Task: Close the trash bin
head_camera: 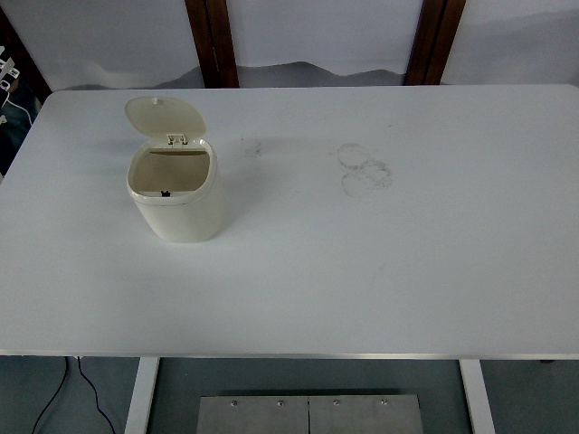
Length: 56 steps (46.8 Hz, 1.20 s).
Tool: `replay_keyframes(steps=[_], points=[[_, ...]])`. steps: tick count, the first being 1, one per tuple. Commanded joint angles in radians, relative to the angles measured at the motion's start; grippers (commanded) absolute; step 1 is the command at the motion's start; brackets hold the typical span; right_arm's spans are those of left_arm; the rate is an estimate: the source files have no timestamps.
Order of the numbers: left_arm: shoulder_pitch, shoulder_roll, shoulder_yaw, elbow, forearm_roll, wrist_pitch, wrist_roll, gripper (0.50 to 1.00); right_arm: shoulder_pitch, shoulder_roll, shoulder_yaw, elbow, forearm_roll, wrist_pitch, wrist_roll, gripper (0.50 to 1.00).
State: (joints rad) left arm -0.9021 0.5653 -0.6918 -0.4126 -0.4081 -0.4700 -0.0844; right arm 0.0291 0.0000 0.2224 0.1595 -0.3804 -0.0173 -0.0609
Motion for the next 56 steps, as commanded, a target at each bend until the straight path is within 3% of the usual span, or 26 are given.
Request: replay_keyframes(steps=[1,56], points=[[0.000,0.001,0.000,0.000,0.000,0.001,0.000,1.000,0.000,0.000,0.000,0.000,0.000,-0.001,0.001,0.995],[0.012,-0.015,0.003,0.000,0.006,0.028,0.000,1.000,0.000,0.000,0.000,0.000,-0.002,-0.001,0.000,0.995]])
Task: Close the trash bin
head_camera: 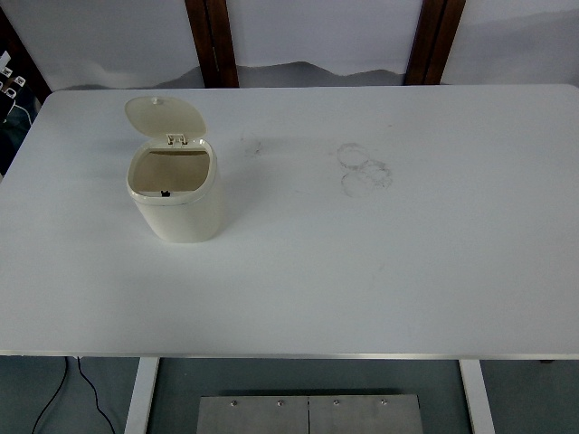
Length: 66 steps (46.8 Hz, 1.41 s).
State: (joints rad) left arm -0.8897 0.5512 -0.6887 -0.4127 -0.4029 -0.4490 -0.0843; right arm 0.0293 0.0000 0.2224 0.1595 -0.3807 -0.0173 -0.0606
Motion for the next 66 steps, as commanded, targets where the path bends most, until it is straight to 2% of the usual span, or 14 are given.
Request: replay_keyframes(steps=[1,66], points=[[0.000,0.000,0.000,0.000,0.001,0.009,0.000,1.000,0.000,0.000,0.000,0.000,-0.001,-0.001,0.001,0.995],[0.014,-0.023,0.001,0.000,0.004,0.019,0.002,1.000,0.000,0.000,0.002,0.000,-0.001,0.000,0.001,0.995]])
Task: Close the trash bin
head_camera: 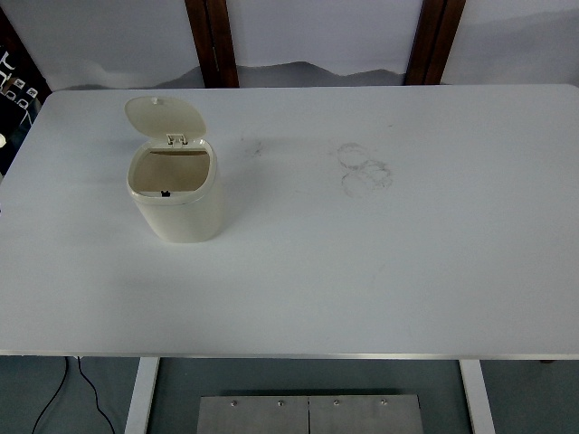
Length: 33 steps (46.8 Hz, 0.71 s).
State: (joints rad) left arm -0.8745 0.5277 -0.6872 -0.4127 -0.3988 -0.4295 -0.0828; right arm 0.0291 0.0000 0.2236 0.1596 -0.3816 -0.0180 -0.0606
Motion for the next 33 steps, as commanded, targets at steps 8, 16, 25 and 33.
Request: replay_keyframes(steps=[8,16,25,33], points=[[0.000,0.000,0.001,0.000,0.000,0.014,0.000,1.000,0.000,0.000,0.000,0.000,0.001,0.001,0.001,0.995],[0.005,0.000,0.005,-0.006,0.001,0.015,0.009,1.000,0.000,0.000,0.000,0.000,0.001,0.000,-0.001,0.995],[0.002,0.003,0.008,-0.012,0.003,0.029,0.015,1.000,0.000,0.000,-0.001,0.000,0.000,0.000,-0.001,0.995],[0.002,0.017,0.008,-0.054,0.003,0.072,0.051,1.000,0.000,0.000,-0.003,0.000,0.001,0.000,0.001,0.995]])
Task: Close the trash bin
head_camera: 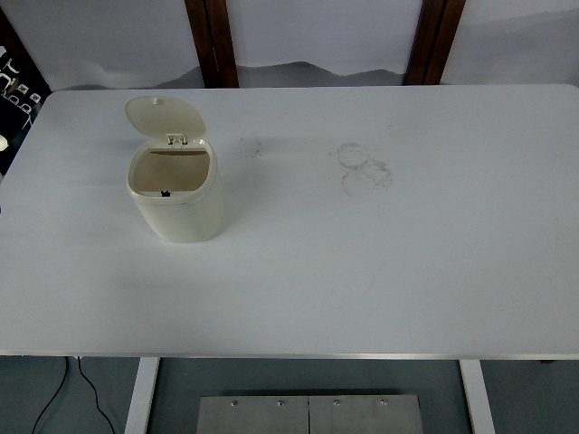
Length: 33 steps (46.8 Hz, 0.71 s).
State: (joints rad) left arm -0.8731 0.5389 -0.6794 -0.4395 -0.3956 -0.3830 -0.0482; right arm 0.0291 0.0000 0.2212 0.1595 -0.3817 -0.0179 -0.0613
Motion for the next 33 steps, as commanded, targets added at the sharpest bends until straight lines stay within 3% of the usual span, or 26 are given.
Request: replay_keyframes(steps=[1,17,24,33], points=[[0.000,0.007,0.000,-0.040,0.000,0.033,0.017,1.000,0.000,0.000,0.000,0.000,0.000,0.001,0.000,0.995],[0.022,0.119,0.070,-0.332,0.001,0.213,0.022,1.000,0.000,0.000,0.000,0.000,0.000,-0.001,0.000,0.995],[0.002,0.190,0.188,-0.442,0.001,0.246,0.024,1.000,0.000,0.000,0.000,0.000,0.000,-0.001,0.000,0.995],[-0.089,0.279,0.322,-0.556,0.001,0.251,0.025,1.000,0.000,0.000,0.000,0.000,0.000,-0.001,0.000,0.995]])
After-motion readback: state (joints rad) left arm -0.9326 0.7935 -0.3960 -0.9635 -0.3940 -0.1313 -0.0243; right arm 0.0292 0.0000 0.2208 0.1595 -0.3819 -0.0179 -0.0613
